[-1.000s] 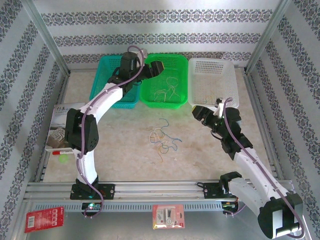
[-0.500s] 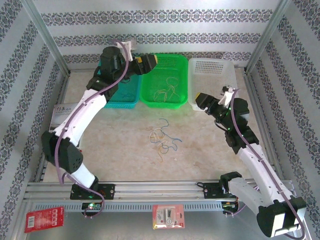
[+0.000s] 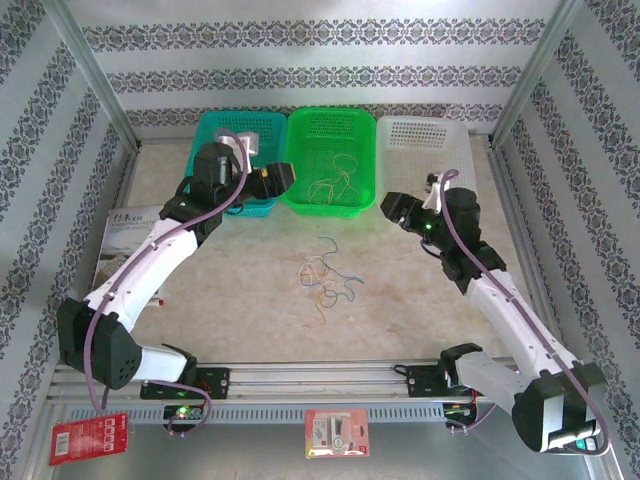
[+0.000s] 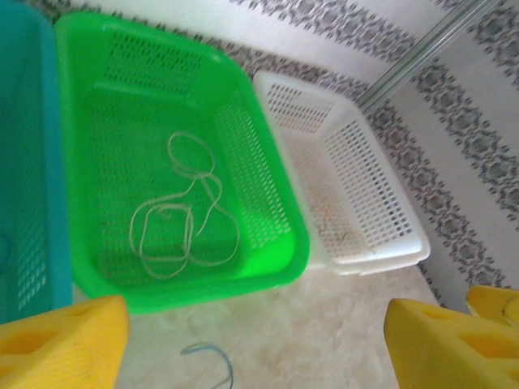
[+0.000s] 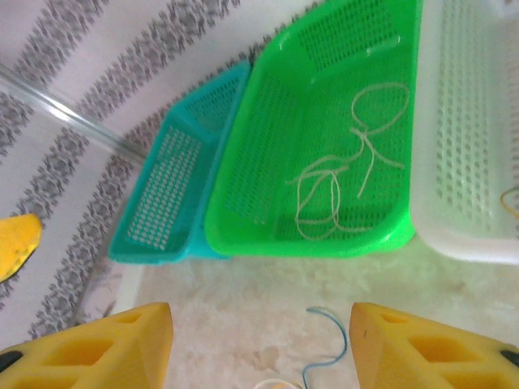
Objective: Untangle the cables
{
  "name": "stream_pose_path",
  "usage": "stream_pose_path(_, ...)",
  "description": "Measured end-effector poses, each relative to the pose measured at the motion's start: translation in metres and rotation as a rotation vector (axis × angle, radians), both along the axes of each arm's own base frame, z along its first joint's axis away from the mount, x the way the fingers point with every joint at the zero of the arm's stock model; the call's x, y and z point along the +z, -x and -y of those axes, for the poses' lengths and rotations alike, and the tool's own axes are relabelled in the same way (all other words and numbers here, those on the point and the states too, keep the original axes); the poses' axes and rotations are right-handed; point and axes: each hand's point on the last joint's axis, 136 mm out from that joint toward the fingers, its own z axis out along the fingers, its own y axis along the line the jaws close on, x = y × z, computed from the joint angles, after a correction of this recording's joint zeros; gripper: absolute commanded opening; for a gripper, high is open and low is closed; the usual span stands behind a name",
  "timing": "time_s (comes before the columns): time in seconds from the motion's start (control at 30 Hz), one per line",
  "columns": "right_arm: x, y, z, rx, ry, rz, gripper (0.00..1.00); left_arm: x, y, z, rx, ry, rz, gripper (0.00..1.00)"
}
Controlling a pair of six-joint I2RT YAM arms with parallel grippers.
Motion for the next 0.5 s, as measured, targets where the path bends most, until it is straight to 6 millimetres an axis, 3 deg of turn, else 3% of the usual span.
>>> stream_pose_path(0.13,-0.03,0.01,-0.024,0.066,0.052,-0.06,0.59,-0.036,0.011,-0.002,0.015,-0.029,-0.074,0.83)
stream_pose_path(0.33,-0.098,0.045,-0.064,0.19,0.176,-0.193,0.57,-0.087,0.035,0.004,0.016,-0.053,-0.19,0.83)
stream_pose_path(0.5,-0.137,0.073,-0.079,0.249,0.269,-0.265,0.56,-0.124,0.053,0.004,0.033,-0.061,-0.283,0.83)
